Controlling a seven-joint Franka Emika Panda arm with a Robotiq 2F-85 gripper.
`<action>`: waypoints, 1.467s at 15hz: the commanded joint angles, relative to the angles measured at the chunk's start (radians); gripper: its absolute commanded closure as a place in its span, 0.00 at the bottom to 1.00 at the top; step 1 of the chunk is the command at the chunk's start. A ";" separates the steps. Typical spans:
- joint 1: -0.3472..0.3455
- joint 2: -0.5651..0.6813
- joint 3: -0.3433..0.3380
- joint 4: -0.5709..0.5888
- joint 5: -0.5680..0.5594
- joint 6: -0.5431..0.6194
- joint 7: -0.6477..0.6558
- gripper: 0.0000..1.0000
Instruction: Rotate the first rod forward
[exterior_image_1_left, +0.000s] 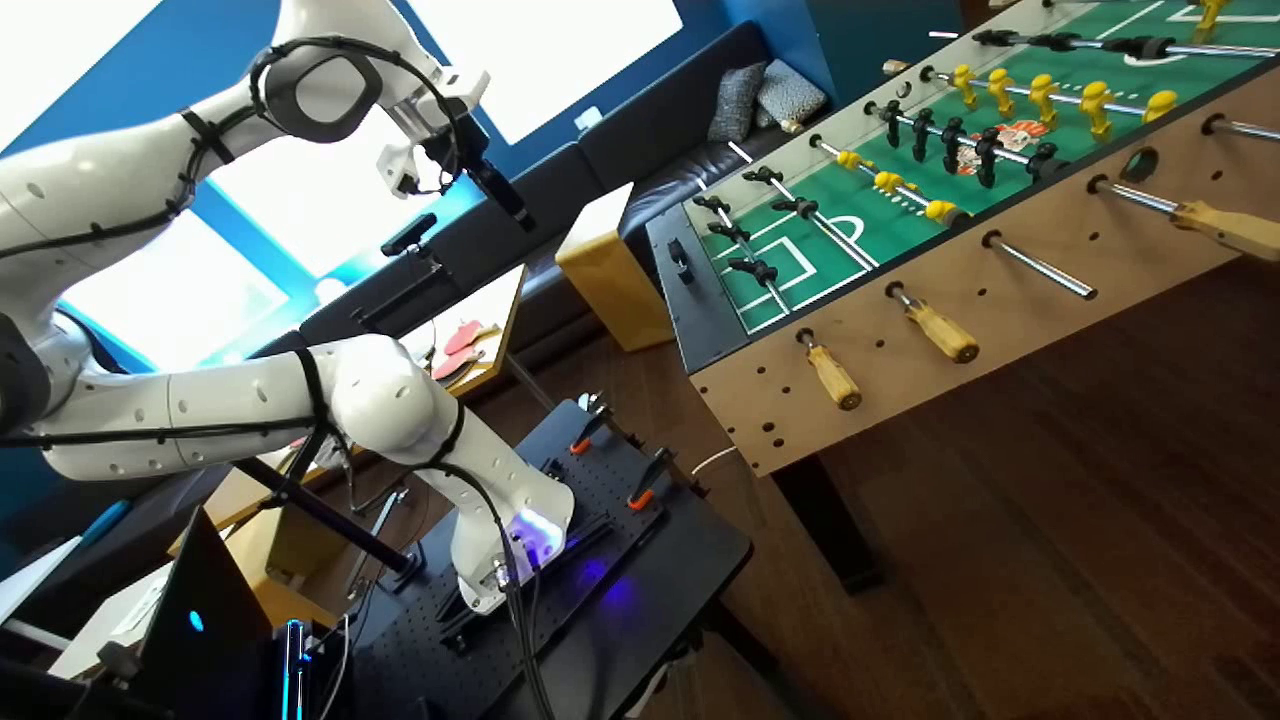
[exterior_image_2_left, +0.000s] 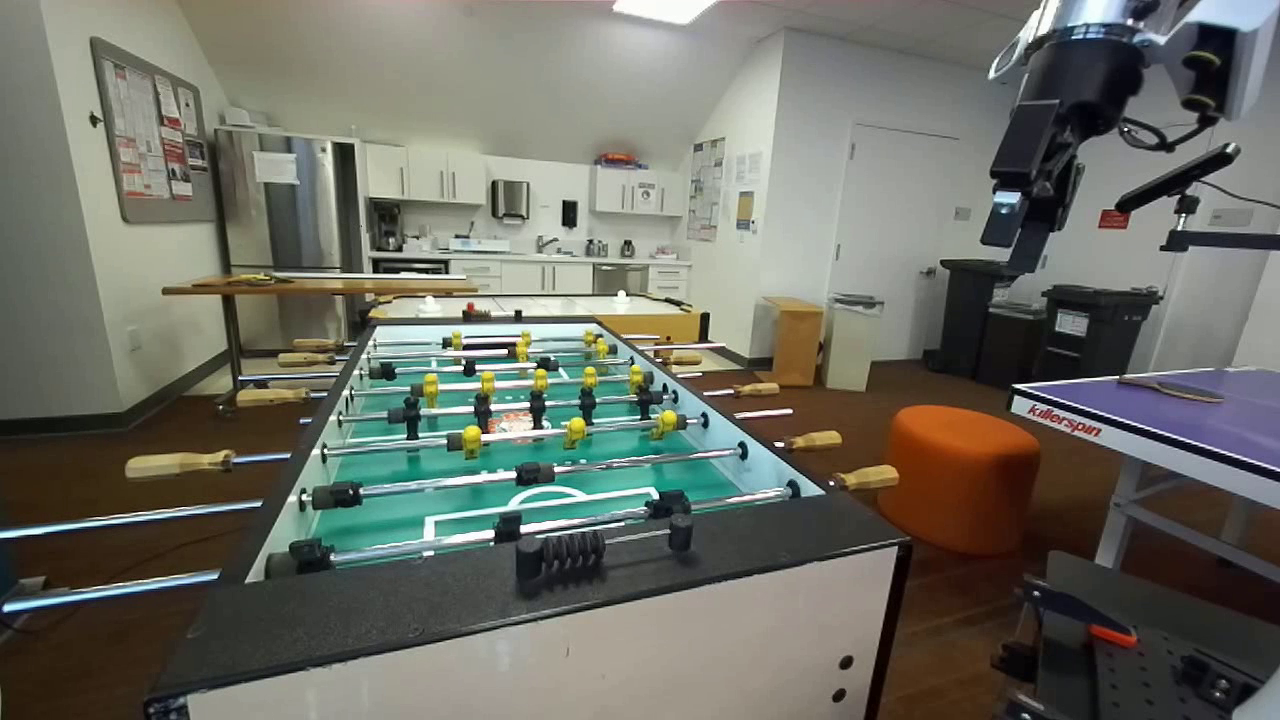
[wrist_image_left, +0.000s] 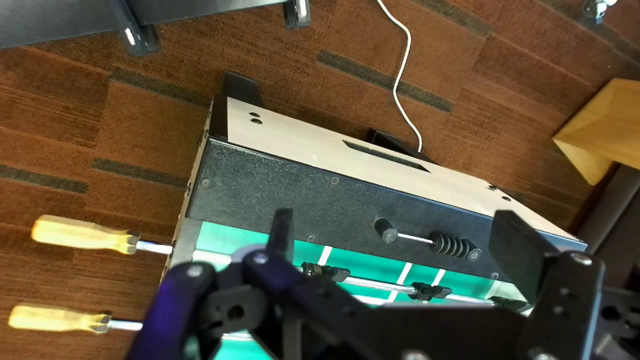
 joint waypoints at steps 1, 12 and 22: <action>-0.039 0.034 -0.018 0.028 0.005 0.029 -0.005 0.00; -0.103 0.431 -0.460 0.195 0.113 0.120 -0.383 0.00; -0.145 0.548 -0.486 0.223 0.204 0.021 -0.535 0.00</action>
